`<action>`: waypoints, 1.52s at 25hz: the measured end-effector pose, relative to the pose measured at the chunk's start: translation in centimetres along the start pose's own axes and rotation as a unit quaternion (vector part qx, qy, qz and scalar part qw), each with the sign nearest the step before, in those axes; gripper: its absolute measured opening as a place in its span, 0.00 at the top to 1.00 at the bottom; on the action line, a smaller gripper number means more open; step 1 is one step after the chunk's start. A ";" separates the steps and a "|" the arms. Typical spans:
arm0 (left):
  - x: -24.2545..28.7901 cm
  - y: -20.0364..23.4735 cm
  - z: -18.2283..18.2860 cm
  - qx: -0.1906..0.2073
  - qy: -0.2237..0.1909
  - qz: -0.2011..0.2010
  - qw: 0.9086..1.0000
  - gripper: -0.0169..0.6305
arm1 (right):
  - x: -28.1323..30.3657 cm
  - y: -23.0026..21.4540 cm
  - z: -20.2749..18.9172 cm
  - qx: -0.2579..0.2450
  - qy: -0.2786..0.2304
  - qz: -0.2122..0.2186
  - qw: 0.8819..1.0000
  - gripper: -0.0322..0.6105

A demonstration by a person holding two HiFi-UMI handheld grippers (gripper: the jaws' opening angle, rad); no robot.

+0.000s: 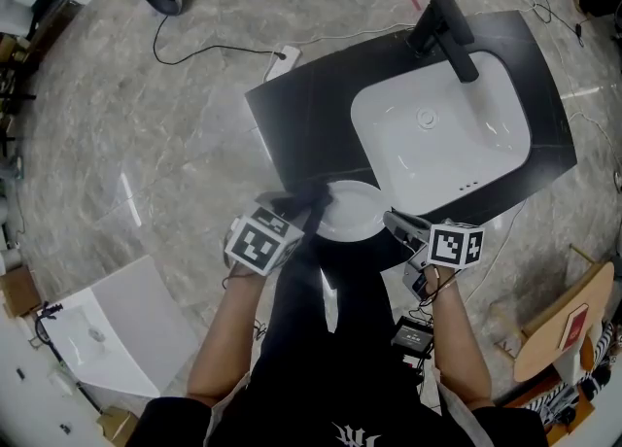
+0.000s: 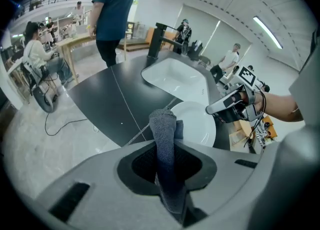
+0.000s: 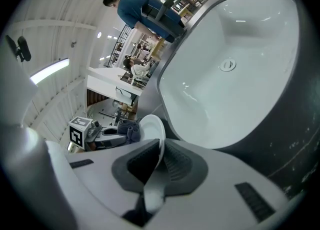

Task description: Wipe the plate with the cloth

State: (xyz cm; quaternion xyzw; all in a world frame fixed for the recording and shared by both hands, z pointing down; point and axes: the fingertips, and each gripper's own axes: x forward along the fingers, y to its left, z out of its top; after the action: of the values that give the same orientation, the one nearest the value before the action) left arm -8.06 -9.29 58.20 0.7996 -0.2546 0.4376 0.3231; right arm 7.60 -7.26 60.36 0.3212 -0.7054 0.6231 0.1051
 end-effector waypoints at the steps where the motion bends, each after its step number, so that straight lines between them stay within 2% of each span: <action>1: 0.0 0.0 -0.1 0.003 0.001 0.001 1.000 0.89 | 0.0 0.1 0.0 -0.002 0.000 0.002 1.000 0.91; 27: -0.3 -0.1 0.1 0.009 0.000 0.024 1.000 0.89 | -1.2 -0.8 -0.2 0.011 -0.008 -0.001 1.000 0.90; 33: -1.4 0.4 0.4 -0.017 -0.037 0.026 0.999 0.89 | -2.8 -1.0 -0.1 0.016 -0.028 0.007 0.999 0.90; 36: -2.9 0.8 0.7 -0.069 -0.080 0.015 0.994 0.89 | -3.7 -0.5 0.1 -0.007 -0.042 0.020 0.999 0.92; 38: -4.5 0.9 1.4 -0.105 -0.127 -0.005 0.986 0.89 | -4.3 0.7 0.6 -0.043 -0.058 0.040 0.997 0.93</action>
State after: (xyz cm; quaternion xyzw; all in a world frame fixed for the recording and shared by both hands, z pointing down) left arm -10.09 -10.31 54.02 0.8119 -0.3337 0.3014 0.3724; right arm 10.68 -6.43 57.25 0.3238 -0.7488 0.5759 0.0524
